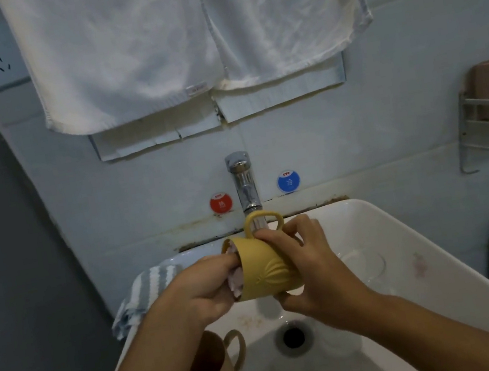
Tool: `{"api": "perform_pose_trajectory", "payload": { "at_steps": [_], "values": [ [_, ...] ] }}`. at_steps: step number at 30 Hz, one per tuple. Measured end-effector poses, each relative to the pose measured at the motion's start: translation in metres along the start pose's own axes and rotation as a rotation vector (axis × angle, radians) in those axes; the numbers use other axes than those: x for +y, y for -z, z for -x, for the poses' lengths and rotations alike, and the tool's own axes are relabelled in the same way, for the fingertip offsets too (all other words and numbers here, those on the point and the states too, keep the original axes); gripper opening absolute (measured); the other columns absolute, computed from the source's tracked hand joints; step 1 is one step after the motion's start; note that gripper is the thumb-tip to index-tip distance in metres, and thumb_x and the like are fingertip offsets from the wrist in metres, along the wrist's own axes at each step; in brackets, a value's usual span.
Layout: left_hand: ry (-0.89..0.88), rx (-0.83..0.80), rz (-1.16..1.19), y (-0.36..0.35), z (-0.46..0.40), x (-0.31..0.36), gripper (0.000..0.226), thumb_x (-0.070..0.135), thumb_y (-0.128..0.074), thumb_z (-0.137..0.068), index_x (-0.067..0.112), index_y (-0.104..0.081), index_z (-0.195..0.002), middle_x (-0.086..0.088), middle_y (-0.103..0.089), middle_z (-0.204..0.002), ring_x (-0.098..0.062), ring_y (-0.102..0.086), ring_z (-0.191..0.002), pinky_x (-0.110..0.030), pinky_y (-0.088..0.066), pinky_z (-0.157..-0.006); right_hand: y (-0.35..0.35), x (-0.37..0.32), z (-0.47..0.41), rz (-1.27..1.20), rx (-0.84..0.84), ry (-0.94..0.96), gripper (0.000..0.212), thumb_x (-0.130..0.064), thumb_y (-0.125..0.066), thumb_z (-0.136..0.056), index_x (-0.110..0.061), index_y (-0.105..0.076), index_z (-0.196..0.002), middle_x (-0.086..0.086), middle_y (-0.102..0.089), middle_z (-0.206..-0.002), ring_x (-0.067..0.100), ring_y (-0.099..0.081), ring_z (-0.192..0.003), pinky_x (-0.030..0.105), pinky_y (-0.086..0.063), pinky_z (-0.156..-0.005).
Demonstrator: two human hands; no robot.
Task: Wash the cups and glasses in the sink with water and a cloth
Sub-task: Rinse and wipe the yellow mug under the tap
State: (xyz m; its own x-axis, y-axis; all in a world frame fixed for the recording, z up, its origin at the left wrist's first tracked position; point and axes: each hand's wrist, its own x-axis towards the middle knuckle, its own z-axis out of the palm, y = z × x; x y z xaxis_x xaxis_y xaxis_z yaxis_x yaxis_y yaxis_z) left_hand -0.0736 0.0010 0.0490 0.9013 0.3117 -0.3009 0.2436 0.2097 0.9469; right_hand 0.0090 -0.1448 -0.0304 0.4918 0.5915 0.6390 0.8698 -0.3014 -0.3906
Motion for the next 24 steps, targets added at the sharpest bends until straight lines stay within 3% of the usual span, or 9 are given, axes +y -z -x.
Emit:
{"api": "perform_pose_trajectory", "payload": {
  "at_steps": [2, 6, 9, 12, 14, 16, 18, 21, 24],
  "values": [
    [0.002, -0.026, 0.044, -0.001, -0.002, -0.005, 0.023, 0.012, -0.050, -0.099, -0.004, -0.065, -0.103, -0.027, -0.069, -0.106, -0.034, -0.065, -0.097, -0.036, -0.057, -0.078, 0.001, 0.000, -0.002, 0.038, 0.004, 0.023, 0.096, -0.031, -0.086, -0.072, -0.049, -0.021, -0.140, -0.011, -0.018, -0.135, 0.005, -0.025, -0.120, 0.011, -0.030, -0.095],
    [-0.102, 0.005, -0.163, 0.008, -0.001, -0.009, 0.021, 0.011, -0.050, -0.099, -0.002, -0.067, -0.100, -0.030, -0.068, -0.102, -0.030, -0.064, -0.087, -0.028, -0.059, -0.070, 0.004, 0.000, -0.004, 0.097, -0.007, 0.032, 0.097, -0.036, -0.086, -0.070, -0.044, -0.026, -0.145, -0.006, -0.023, -0.137, 0.005, -0.025, -0.119, 0.012, -0.029, -0.094],
    [-0.212, 0.017, -0.524, 0.019, 0.003, -0.002, 0.021, 0.007, -0.054, -0.098, -0.009, -0.067, -0.096, -0.036, -0.064, -0.087, -0.028, -0.060, -0.075, -0.024, -0.055, -0.066, 0.008, 0.000, -0.004, 0.055, -0.058, -0.002, 0.099, -0.041, -0.086, -0.069, -0.044, -0.026, -0.147, -0.008, -0.026, -0.133, 0.004, -0.030, -0.114, 0.010, -0.031, -0.089],
    [-0.309, 0.123, -0.960, 0.020, 0.010, 0.007, 0.019, 0.000, -0.056, -0.092, 0.000, -0.070, -0.080, -0.016, -0.066, -0.060, -0.013, -0.057, -0.050, -0.017, -0.048, -0.047, 0.010, -0.003, -0.003, 0.056, -0.085, 0.005, 0.098, -0.042, -0.085, -0.069, -0.044, -0.027, -0.148, -0.009, -0.026, -0.130, 0.003, -0.029, -0.111, 0.010, -0.032, -0.088],
    [-0.324, 0.172, -1.154, 0.015, 0.011, 0.009, 0.013, 0.003, -0.061, -0.090, 0.006, -0.072, -0.085, -0.007, -0.067, -0.061, -0.011, -0.061, -0.052, -0.016, -0.050, -0.046, 0.009, -0.006, -0.002, 0.075, -0.094, 0.025, 0.098, -0.042, -0.085, -0.069, -0.043, -0.028, -0.148, -0.007, -0.027, -0.131, 0.002, -0.028, -0.111, 0.011, -0.032, -0.088],
    [-0.359, 0.276, -1.310, 0.009, 0.010, 0.008, 0.012, 0.004, -0.066, -0.087, 0.009, -0.073, -0.096, -0.006, -0.069, -0.075, -0.018, -0.067, -0.069, -0.021, -0.056, -0.061, 0.008, -0.008, -0.002, 0.077, -0.080, 0.031, 0.097, -0.041, -0.085, -0.069, -0.042, -0.029, -0.148, -0.006, -0.029, -0.132, 0.003, -0.029, -0.112, 0.011, -0.033, -0.088],
    [-0.487, 0.409, -1.344, 0.006, 0.007, 0.006, 0.016, 0.009, -0.065, -0.089, 0.011, -0.075, -0.102, -0.009, -0.070, -0.083, -0.022, -0.066, -0.076, -0.027, -0.054, -0.071, 0.010, -0.008, -0.002, 0.059, -0.036, 0.014, 0.098, -0.041, -0.086, -0.067, -0.040, -0.031, -0.148, -0.009, -0.028, -0.128, 0.005, -0.032, -0.111, 0.013, -0.038, -0.089],
    [-0.729, 0.580, -1.214, 0.012, 0.003, 0.002, 0.014, 0.011, -0.066, -0.087, 0.014, -0.080, -0.090, -0.009, -0.071, -0.071, -0.021, -0.062, -0.061, -0.027, -0.050, -0.061, 0.012, -0.011, -0.001, 0.024, -0.018, -0.014, 0.099, -0.042, -0.086, -0.066, -0.039, -0.031, -0.148, -0.019, -0.020, -0.114, 0.006, -0.033, -0.109, 0.011, -0.036, -0.088],
    [-0.805, 0.612, -1.092, 0.012, 0.001, -0.008, 0.012, 0.008, -0.069, -0.086, 0.014, -0.079, -0.083, -0.006, -0.070, -0.065, -0.021, -0.064, -0.057, -0.031, -0.057, -0.057, 0.011, -0.010, -0.002, 0.040, -0.035, -0.023, 0.099, -0.041, -0.087, -0.067, -0.039, -0.030, -0.148, -0.018, -0.021, -0.116, 0.006, -0.032, -0.110, 0.011, -0.036, -0.088]
  ]
}}
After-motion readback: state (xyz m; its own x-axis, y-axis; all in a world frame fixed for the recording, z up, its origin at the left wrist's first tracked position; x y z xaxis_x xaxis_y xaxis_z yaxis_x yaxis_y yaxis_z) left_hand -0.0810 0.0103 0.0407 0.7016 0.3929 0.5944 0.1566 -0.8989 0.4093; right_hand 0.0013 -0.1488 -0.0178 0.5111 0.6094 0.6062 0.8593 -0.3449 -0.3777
